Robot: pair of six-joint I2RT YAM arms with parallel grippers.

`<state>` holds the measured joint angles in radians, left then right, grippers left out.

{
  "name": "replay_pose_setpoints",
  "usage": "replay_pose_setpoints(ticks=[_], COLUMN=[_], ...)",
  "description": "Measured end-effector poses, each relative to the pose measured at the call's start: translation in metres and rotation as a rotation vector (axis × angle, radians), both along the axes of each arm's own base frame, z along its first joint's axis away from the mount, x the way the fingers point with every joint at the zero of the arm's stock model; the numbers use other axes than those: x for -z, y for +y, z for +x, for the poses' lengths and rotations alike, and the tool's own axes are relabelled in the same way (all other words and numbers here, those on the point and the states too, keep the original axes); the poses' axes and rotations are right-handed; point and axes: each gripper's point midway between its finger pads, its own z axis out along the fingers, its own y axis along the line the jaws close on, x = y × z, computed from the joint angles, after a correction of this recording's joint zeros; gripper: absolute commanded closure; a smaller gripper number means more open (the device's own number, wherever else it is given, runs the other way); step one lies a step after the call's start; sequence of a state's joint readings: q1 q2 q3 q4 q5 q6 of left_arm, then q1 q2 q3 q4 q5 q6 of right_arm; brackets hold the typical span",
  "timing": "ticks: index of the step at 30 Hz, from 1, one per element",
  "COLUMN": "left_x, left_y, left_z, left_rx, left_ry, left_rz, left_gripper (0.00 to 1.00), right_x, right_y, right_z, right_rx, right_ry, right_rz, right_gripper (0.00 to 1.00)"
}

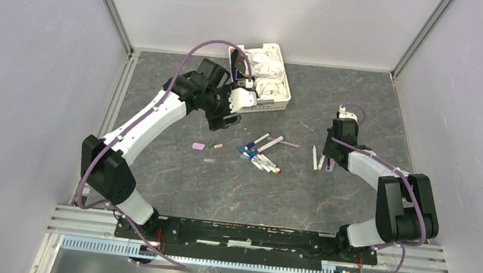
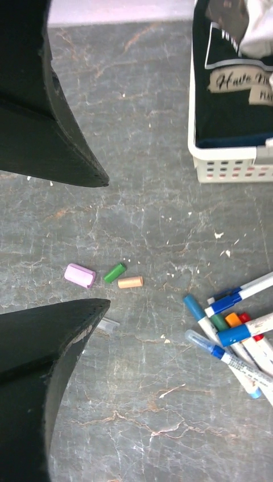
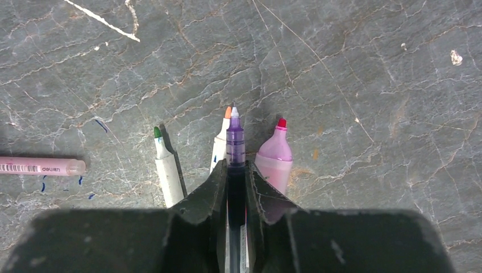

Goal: Open the pen caps

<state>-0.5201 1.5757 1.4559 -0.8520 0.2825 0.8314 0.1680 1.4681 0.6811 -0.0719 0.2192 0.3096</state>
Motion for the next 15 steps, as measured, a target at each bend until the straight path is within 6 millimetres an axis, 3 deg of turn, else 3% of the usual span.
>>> replay_pose_setpoints(ticks=[5, 10, 15], left_x=[-0.023, -0.026, -0.026], left_y=[0.000, 0.002, 0.005], left_z=[0.005, 0.000, -0.004], left_rx=[-0.023, -0.025, -0.026], left_ry=[-0.023, -0.019, -0.009], left_rz=[-0.026, -0.025, -0.018], left_gripper=[0.20, 0.20, 0.20], right_x=[0.000, 0.000, -0.001], right_y=[0.001, 0.001, 0.002], right_z=[-0.001, -0.008, -0.017], right_rx=[-0.003, -0.007, -0.018], right_ry=[-0.003, -0.005, -0.004], right_rz=[0.001, 0.008, 0.010], right_gripper=[0.79, 0.75, 0.80])
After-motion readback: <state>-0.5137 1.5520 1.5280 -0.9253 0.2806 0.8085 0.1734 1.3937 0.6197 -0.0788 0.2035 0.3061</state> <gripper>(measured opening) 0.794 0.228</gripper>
